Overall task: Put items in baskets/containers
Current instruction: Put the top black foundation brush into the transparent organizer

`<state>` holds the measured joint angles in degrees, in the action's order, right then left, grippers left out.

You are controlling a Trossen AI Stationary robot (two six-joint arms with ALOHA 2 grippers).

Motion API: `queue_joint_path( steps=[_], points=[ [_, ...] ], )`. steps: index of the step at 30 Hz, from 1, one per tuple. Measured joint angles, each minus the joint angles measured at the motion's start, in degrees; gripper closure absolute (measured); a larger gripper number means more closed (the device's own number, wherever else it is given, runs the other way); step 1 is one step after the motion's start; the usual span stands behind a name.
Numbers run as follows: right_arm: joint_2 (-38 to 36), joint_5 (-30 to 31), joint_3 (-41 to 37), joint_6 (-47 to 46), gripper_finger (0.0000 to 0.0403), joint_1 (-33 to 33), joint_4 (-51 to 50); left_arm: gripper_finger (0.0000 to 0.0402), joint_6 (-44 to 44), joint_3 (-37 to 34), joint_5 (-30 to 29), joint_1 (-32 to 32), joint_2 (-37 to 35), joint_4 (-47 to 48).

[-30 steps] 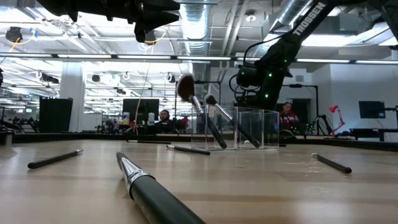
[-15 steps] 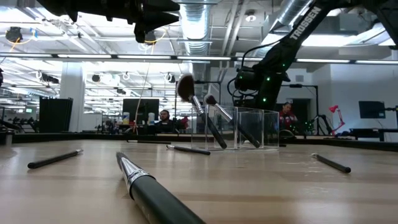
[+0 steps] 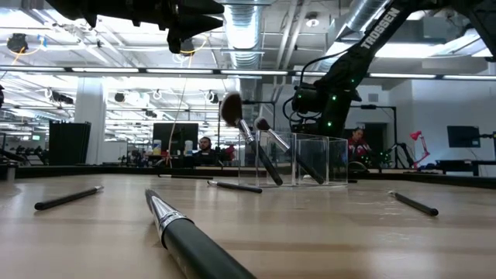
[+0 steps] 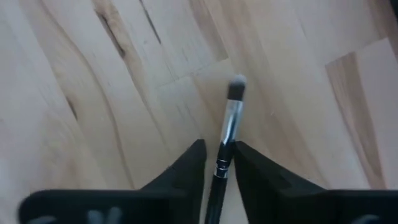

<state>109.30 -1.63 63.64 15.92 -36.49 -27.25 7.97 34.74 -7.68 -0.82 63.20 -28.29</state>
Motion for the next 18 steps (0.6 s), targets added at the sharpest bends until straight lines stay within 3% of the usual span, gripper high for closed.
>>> queue_joint_path(
  steps=[5,12,18],
  points=[
    [-0.03,-0.04,0.02,0.08,0.0391,0.01,-1.04,0.0257,0.02,0.00,0.00,0.13,0.00,0.02],
    [-2.59,0.55,-0.44,0.16,0.0374,0.46,-6.66,0.0257,0.02,0.00,0.00,0.13,0.00,0.02],
    [-9.32,0.34,-0.39,-0.45,0.0396,0.88,-8.83,0.0257,0.02,0.00,0.00,0.13,0.00,0.07]
  ],
)
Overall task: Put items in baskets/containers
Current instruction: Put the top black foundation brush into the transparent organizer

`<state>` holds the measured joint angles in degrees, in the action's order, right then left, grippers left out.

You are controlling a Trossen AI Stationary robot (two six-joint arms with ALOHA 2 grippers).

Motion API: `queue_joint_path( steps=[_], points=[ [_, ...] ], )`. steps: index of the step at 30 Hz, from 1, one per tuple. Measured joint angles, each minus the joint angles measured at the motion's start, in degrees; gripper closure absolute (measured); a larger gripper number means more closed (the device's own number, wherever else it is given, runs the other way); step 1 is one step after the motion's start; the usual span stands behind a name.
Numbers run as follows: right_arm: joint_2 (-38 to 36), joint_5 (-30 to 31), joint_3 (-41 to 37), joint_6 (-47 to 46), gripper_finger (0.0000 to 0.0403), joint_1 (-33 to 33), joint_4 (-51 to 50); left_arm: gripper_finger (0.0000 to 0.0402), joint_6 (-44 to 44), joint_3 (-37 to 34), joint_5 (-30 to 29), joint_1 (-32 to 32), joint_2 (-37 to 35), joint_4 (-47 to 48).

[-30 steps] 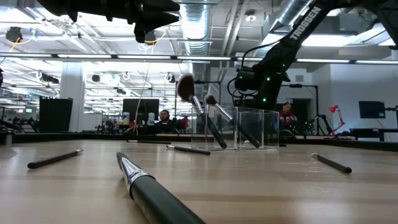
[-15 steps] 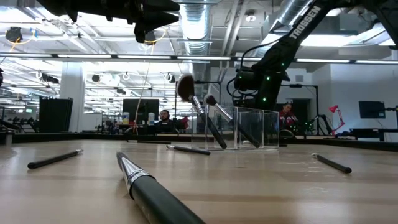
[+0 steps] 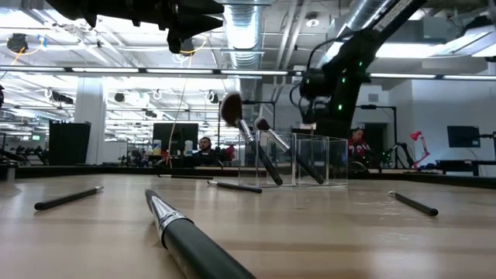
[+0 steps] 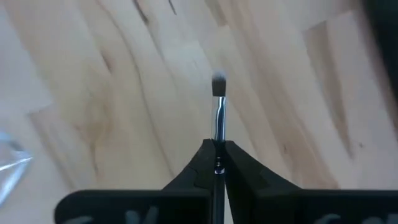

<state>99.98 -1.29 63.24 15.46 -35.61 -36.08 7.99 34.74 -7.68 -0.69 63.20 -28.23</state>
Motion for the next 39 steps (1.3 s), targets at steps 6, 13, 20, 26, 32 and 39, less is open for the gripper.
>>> queue_joint_path(
  steps=[6,13,20,26,32,39],
  points=[
    [-7.10,-0.46,0.00,-1.92,0.0386,0.82,-1.45,0.0257,0.02,0.00,0.00,0.00,0.00,0.15],
    [-16.91,-7.66,0.02,-5.95,0.0397,4.58,2.05,0.0257,0.02,0.00,0.01,0.00,0.00,1.29],
    [-26.68,-7.77,-7.40,-13.25,0.0390,15.55,18.70,0.0257,0.02,0.00,0.01,0.00,0.00,1.29],
    [-31.46,-5.43,-18.03,-19.88,0.0391,25.38,40.12,0.0257,0.02,0.00,0.00,0.00,0.00,1.27],
    [-28.08,2.78,-24.43,-20.84,0.0391,32.96,54.46,0.0257,0.84,0.00,0.00,0.00,0.00,1.25],
    [-18.15,8.42,-25.16,-21.52,0.0391,36.71,63.29,0.0257,1.14,0.00,-0.01,0.00,0.00,1.20]
  ],
)
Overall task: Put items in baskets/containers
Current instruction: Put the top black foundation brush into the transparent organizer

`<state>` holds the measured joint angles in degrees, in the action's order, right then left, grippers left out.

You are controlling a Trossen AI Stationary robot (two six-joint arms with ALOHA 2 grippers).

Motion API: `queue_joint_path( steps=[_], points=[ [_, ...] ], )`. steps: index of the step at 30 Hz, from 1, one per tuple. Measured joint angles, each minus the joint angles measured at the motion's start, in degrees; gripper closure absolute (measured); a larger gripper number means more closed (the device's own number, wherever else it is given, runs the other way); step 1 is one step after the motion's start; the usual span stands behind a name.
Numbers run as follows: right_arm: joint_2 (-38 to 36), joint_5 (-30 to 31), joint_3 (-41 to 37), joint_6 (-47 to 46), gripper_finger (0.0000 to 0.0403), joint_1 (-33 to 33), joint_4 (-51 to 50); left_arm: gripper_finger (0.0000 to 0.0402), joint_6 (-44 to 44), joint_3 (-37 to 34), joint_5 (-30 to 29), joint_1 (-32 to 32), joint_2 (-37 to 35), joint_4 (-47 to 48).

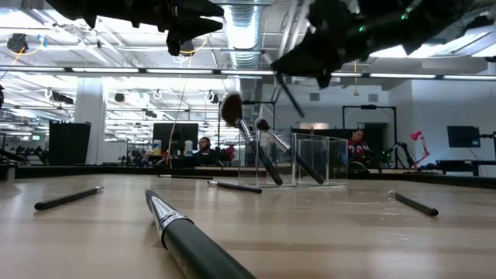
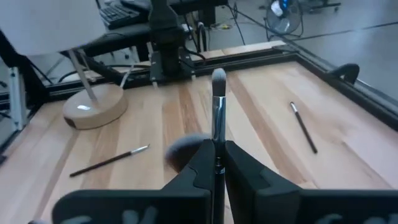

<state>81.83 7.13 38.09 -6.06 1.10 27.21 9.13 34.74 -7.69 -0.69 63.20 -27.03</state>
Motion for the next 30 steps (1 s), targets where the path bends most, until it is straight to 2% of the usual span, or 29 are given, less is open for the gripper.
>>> queue_joint_path(
  steps=[7,17,25,30],
  points=[
    [6.23,0.58,0.02,-1.44,0.0391,-0.34,4.60,0.0257,-0.01,0.00,0.01,0.00,0.00,0.02],
    [6.60,0.55,-1.74,-1.97,0.0391,-2.27,6.39,0.0257,-0.15,0.00,0.01,0.00,0.00,0.04],
    [6.62,0.49,-8.97,-4.93,0.0391,-2.25,18.15,0.0257,-0.26,0.00,0.01,0.00,0.00,0.04],
    [6.62,0.40,-9.35,-4.67,0.0391,-2.25,16.07,0.0257,-0.26,0.00,0.01,0.00,0.00,0.04]
  ],
)
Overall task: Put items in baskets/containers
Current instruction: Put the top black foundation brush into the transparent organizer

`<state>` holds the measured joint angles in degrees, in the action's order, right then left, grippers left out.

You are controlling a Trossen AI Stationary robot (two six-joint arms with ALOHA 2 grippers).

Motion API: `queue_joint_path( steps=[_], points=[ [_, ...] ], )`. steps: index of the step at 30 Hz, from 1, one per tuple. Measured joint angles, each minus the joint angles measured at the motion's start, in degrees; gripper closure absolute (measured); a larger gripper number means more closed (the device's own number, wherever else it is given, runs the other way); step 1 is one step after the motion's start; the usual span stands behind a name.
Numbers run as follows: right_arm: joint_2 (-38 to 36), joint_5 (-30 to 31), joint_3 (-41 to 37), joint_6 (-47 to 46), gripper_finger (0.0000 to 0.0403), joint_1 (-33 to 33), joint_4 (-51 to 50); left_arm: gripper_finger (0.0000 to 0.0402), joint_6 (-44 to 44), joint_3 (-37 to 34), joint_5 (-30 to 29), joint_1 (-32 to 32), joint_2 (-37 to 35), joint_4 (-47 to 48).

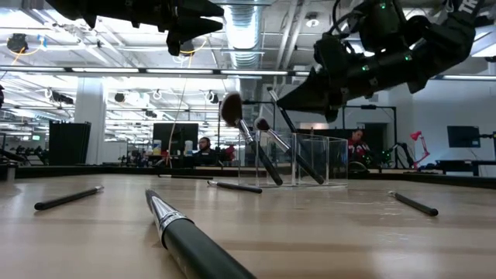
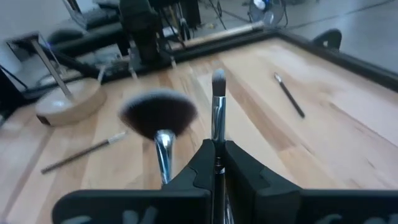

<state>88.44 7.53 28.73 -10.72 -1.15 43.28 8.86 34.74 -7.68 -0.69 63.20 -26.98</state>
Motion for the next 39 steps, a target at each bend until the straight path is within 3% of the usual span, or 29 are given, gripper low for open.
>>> queue_joint_path(
  steps=[20,29,39],
  points=[
    [0.00,1.53,0.02,0.81,0.0390,-0.20,-4.73,0.0257,0.00,0.00,-0.01,0.00,0.00,0.00],
    [0.00,1.53,0.02,0.52,0.0350,-0.20,-6.21,0.0257,0.02,0.00,-0.02,0.02,0.00,0.00],
    [-0.16,1.53,0.02,0.13,0.0345,-0.20,-6.39,0.0257,0.04,0.00,-0.33,0.02,0.00,0.22]
  ],
)
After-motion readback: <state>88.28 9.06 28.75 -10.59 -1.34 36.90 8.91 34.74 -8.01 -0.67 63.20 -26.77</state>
